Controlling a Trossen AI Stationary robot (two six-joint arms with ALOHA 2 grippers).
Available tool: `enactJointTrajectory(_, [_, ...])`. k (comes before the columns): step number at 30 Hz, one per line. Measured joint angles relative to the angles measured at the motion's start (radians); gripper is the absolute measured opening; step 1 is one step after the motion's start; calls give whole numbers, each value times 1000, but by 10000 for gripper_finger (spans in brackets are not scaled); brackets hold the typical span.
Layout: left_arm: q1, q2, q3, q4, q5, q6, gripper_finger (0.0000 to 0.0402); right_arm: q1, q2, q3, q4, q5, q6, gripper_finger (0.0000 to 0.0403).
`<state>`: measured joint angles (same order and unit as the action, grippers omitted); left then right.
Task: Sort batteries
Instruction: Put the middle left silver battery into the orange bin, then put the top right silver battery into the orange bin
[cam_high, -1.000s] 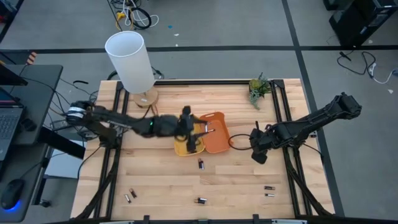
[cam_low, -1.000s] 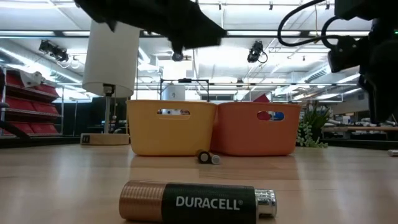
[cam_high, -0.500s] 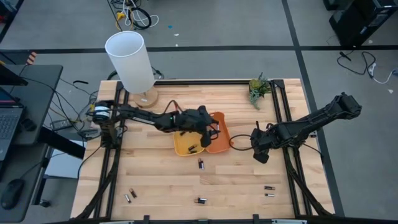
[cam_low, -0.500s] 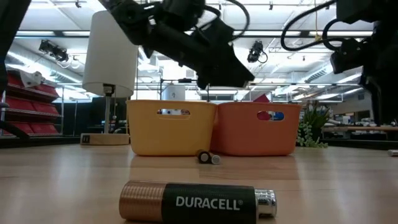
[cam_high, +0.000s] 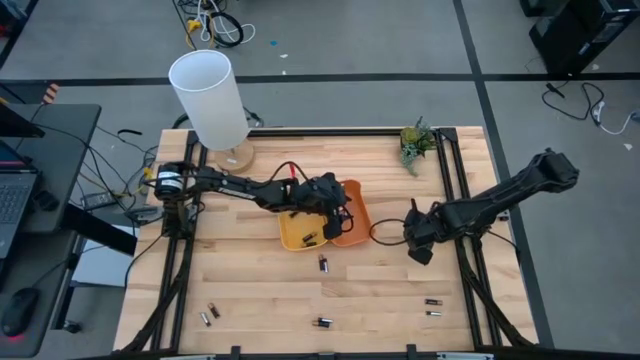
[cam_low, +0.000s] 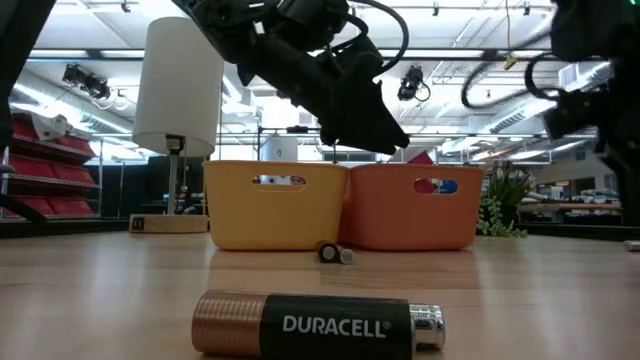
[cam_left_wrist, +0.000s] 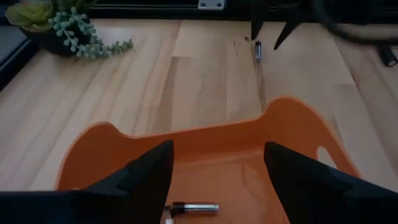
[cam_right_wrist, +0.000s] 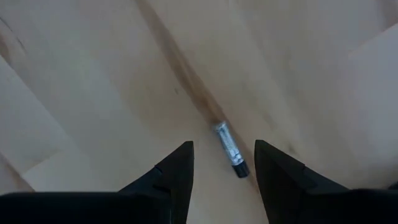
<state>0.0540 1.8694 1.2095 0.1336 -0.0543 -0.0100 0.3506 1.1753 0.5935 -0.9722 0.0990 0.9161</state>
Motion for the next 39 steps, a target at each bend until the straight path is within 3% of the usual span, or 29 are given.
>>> enactJointTrajectory(11, [-20,-157,-35,-61,-43,3,253,21,50,-137,109,-29,64,144])
enactJointTrajectory(15, [-50,-247,-121,-63,-146,-16,253,40,48,-124,114,-11,82,108])
enactJointTrajectory(21, [-97,-388,-288,-55,-306,-76,253,69,51,-110,146,19,97,19])
enactJointTrajectory(27, [-128,-546,-411,-62,-344,-155,253,98,49,-100,161,53,198,17])
enactJointTrajectory(31, [-141,-633,-444,-50,-402,-151,252,134,11,-6,257,133,213,13])
enactJointTrajectory(39, [-154,-653,-449,-95,-423,-153,253,151,-21,236,255,299,1,12])
